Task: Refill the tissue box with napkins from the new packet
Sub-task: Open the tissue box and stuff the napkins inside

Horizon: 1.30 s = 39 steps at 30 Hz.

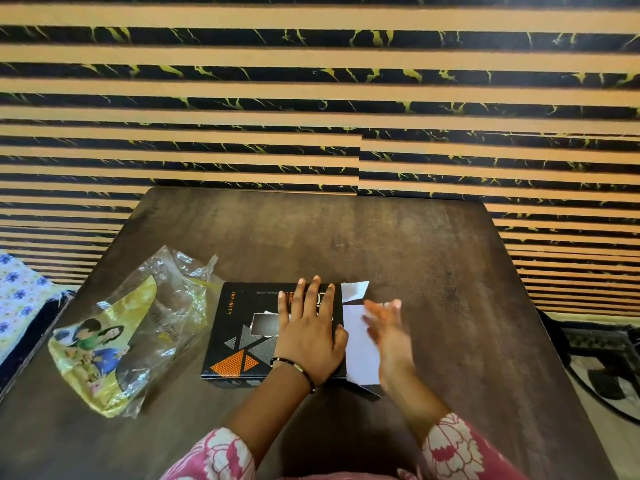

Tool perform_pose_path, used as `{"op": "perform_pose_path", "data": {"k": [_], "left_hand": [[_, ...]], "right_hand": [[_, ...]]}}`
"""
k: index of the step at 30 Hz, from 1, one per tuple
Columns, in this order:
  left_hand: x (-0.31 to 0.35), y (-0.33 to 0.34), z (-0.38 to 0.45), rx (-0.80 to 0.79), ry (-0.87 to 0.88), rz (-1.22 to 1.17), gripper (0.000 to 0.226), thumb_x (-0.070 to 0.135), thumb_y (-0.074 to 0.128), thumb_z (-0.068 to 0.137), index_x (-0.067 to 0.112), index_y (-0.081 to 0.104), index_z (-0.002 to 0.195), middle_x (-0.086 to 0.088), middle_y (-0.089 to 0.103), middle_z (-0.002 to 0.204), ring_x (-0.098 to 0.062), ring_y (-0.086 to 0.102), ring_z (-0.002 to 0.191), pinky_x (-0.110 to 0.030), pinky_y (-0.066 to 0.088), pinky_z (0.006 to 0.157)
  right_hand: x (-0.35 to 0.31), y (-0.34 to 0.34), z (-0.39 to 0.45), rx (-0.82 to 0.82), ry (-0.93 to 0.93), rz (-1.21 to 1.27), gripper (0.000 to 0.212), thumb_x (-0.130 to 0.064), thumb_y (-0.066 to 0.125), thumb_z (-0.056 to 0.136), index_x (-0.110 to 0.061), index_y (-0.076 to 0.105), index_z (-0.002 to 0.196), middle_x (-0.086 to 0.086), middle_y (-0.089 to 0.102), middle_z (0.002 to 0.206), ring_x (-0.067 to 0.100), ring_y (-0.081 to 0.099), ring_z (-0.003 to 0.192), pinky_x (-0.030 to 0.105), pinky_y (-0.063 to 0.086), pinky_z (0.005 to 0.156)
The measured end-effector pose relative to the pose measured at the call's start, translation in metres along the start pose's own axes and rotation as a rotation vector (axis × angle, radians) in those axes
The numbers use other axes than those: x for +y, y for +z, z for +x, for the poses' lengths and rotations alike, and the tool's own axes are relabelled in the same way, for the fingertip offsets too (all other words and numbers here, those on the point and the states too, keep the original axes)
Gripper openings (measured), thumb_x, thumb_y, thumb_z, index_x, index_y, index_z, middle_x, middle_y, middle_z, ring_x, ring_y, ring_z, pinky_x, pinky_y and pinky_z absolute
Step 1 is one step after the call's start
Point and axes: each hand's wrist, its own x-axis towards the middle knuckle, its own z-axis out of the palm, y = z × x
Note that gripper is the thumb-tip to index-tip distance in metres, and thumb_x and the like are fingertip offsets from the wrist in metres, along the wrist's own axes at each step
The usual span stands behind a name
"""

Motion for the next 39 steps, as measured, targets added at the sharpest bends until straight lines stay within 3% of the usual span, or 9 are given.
{"op": "perform_pose_path", "data": {"k": [2,5,10,15,19,22,26,32,39], "left_hand": [[-0.001,0.000,0.000,0.007,0.007,-0.011,0.073,0.046,0.011,0.077,0.021,0.018,0.145,-0.007,0.012,0.157,-0.028,-0.001,0.145,-0.051,-0.010,0.112],[-0.002,0.000,0.000,0.004,0.017,-0.009,0.073,0.047,0.012,0.077,0.020,0.017,0.145,-0.007,0.012,0.157,-0.028,0.000,0.145,-0.049,-0.013,0.110],[0.001,-0.001,0.002,0.031,0.003,0.001,0.069,0.044,0.025,0.081,0.023,0.013,0.146,-0.011,0.022,0.154,-0.034,0.011,0.143,-0.056,0.000,0.112],[0.003,-0.014,0.021,-0.117,0.088,0.149,0.061,0.049,0.035,0.084,0.030,0.021,0.140,-0.016,0.023,0.145,-0.042,0.014,0.134,-0.062,0.014,0.105],[0.002,-0.009,0.023,-0.110,0.085,0.064,0.047,0.046,0.037,0.084,0.032,0.035,0.130,-0.013,0.024,0.146,-0.037,0.010,0.138,-0.064,-0.002,0.109],[0.000,-0.004,0.021,-0.085,0.085,0.036,0.046,0.043,0.036,0.083,0.034,0.037,0.128,-0.012,0.025,0.146,-0.036,0.007,0.140,-0.064,-0.010,0.108],[-0.001,-0.003,0.022,-0.063,0.077,0.021,0.055,0.044,0.028,0.079,0.035,0.032,0.133,-0.011,0.025,0.146,-0.035,0.007,0.140,-0.064,-0.012,0.108],[-0.003,-0.003,0.020,-0.061,0.098,0.033,0.059,0.044,0.030,0.083,0.032,0.021,0.140,-0.013,0.024,0.147,-0.037,0.004,0.141,-0.065,-0.011,0.108],[-0.003,-0.007,0.019,-0.069,0.132,0.045,0.060,0.048,0.033,0.086,0.031,0.017,0.142,-0.013,0.022,0.150,-0.038,0.001,0.142,-0.066,-0.010,0.107]], "right_hand": [[-0.012,0.003,-0.001,0.189,-0.253,-0.163,0.042,-0.049,0.026,0.096,-0.031,0.055,0.120,0.000,0.044,0.142,0.019,0.039,0.133,0.039,0.027,0.112],[-0.025,0.013,0.009,0.035,-0.263,-0.366,0.048,-0.049,0.021,0.096,-0.031,0.043,0.135,-0.004,0.037,0.148,0.017,0.030,0.138,0.035,0.022,0.111],[-0.028,0.003,0.013,0.060,-0.174,-0.430,0.064,-0.055,0.016,0.094,-0.020,0.070,0.091,0.006,0.068,0.106,0.019,0.059,0.099,0.030,0.040,0.080],[-0.003,0.010,-0.013,-0.145,-0.092,-0.333,0.059,-0.045,0.014,0.098,-0.018,0.064,0.111,0.003,0.067,0.111,0.011,0.060,0.102,0.025,0.041,0.096],[0.004,0.004,-0.022,-0.194,-0.125,-0.339,0.052,-0.047,0.012,0.097,-0.032,0.061,0.107,-0.002,0.065,0.116,0.014,0.058,0.111,0.035,0.039,0.104],[0.001,-0.023,-0.039,-0.326,-0.137,-0.412,0.027,-0.046,0.040,0.093,-0.033,0.059,0.107,-0.004,0.064,0.121,0.012,0.061,0.109,0.032,0.042,0.099],[0.007,-0.053,-0.054,-0.539,0.029,-0.749,0.051,-0.036,0.069,0.075,-0.030,0.052,0.123,-0.010,0.055,0.129,0.006,0.052,0.119,0.022,0.047,0.096],[0.016,-0.037,-0.038,-0.033,-0.215,-1.106,0.049,-0.032,0.075,0.072,-0.029,0.056,0.117,-0.013,0.054,0.112,0.010,0.055,0.099,0.020,0.043,0.082],[0.021,-0.029,-0.044,-0.021,-0.309,-1.180,0.013,-0.013,0.064,0.083,-0.025,0.068,0.085,-0.004,0.064,0.100,0.008,0.060,0.089,0.010,0.047,0.074]]}}
